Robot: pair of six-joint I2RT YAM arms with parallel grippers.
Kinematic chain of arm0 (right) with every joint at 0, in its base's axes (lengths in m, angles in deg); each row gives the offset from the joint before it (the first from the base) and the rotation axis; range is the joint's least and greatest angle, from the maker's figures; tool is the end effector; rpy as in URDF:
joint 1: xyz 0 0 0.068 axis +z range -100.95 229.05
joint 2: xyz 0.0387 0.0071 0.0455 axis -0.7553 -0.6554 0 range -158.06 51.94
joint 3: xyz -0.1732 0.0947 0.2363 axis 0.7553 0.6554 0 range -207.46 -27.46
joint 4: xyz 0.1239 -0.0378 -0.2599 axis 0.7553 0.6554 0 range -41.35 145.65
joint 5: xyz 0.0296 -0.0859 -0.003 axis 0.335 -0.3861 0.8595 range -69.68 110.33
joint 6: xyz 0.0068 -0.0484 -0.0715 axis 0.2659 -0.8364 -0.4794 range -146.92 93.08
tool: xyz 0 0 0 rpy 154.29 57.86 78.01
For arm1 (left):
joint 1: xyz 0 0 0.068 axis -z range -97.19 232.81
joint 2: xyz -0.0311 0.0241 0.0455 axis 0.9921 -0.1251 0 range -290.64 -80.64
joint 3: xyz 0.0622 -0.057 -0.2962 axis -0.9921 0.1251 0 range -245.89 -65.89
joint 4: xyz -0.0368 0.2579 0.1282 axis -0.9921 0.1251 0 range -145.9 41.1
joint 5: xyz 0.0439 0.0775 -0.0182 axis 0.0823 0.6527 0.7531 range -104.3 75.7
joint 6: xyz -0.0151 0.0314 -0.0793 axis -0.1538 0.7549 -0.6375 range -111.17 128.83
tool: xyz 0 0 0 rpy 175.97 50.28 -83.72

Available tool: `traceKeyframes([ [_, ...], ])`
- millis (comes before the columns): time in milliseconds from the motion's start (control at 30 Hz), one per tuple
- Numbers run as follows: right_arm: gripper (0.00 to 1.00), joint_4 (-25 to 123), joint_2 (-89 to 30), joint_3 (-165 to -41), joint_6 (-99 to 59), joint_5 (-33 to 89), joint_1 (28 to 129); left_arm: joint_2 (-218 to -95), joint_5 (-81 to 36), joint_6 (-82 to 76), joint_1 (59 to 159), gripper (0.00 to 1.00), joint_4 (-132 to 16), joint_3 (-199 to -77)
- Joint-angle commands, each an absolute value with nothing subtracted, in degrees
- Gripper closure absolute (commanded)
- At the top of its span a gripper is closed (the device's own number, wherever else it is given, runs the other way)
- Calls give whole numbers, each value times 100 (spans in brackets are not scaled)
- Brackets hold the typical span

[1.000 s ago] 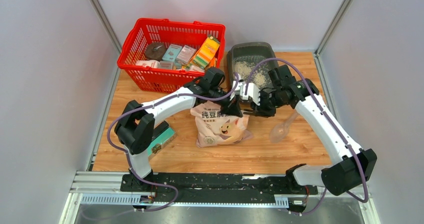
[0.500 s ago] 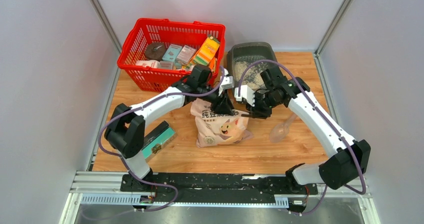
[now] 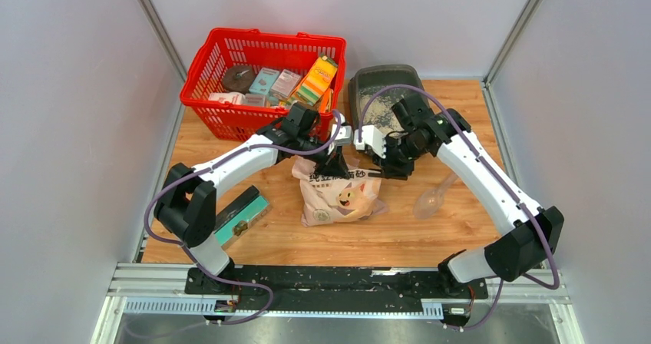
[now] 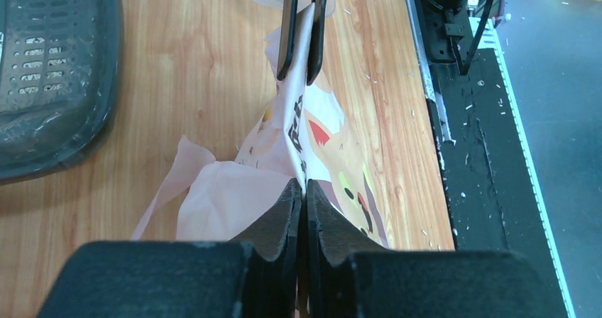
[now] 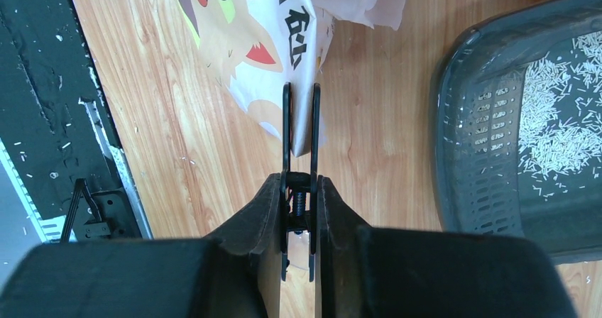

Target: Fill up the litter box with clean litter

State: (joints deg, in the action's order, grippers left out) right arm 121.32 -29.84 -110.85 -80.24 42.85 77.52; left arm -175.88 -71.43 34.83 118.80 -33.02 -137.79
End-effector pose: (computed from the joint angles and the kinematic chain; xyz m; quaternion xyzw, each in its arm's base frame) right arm 0.2479 0.1678 0.3415 -0.6576 0.7102 0.1534 0.1991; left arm 0.2893 -0.2896 0.2749 0.5725 0.6068 -0.4705 0.2877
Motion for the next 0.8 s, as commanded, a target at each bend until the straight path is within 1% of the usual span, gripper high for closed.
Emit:
traceKeyframes([
  [0,100,12230,-2971,-11350,-7834,4256,7788,-17469,-7433,3696,11867,93,-3120,-13910],
  [200,100,12196,-3120,-11377,-7719,4195,7911,-17460,-7477,3713,11876,100,-3173,-13945],
  [533,100,12300,-3428,-11763,-7728,3984,8157,-17477,-7530,3573,11876,100,-3357,-13989],
  [767,100,12362,-3358,-11816,-7693,3966,8157,-17486,-7503,3546,11867,100,-3383,-13971],
])
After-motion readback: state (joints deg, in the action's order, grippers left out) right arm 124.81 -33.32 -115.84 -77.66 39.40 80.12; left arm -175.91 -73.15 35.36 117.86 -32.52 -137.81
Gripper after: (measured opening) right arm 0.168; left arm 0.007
